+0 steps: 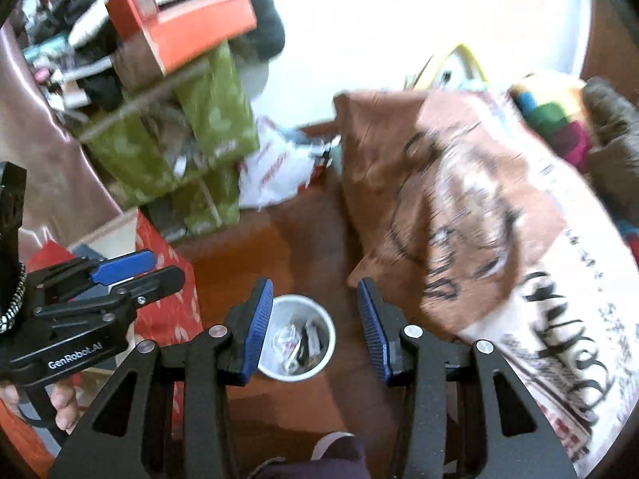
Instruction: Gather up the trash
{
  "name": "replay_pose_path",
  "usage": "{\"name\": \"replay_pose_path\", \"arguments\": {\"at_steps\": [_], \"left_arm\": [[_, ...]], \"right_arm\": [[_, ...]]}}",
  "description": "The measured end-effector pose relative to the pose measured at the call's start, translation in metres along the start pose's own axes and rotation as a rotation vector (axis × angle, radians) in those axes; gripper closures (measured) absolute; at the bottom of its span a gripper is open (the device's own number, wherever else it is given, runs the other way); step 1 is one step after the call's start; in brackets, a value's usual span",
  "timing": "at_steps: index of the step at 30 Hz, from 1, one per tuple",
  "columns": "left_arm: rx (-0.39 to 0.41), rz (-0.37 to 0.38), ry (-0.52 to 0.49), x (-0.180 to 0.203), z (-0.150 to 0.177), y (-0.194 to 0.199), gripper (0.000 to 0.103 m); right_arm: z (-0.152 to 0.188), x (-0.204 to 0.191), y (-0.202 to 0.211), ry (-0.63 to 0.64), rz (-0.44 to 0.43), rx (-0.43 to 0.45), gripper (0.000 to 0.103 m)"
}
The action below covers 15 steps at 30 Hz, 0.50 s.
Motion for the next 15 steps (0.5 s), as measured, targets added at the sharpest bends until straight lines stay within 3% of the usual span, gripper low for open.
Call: {"name": "replay_pose_path", "arguments": {"at_steps": [10,15], "left_arm": [[0.254,0.096,-0.126,0.101,-0.014,0.151,0.058],[0.364,0.120,-0.220,0.145,-0.001,0.221,0.047]], "right_arm": [[0.018,0.022,0.179,-0.089,0.127,0.299,0.063],[0.043,0.030,0.251,-0.171,0.208,0.425,0.059]]}}
Point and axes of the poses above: each gripper's, at about its wrist camera, not at the fingertips, and y roughly against the way its jaws point, x to its right, z to its underside, the point moved 10 cm from there along -y, roughly the way its jaws point, and after that the axes turned 7 degrees about -x, right-handed, at the moved point
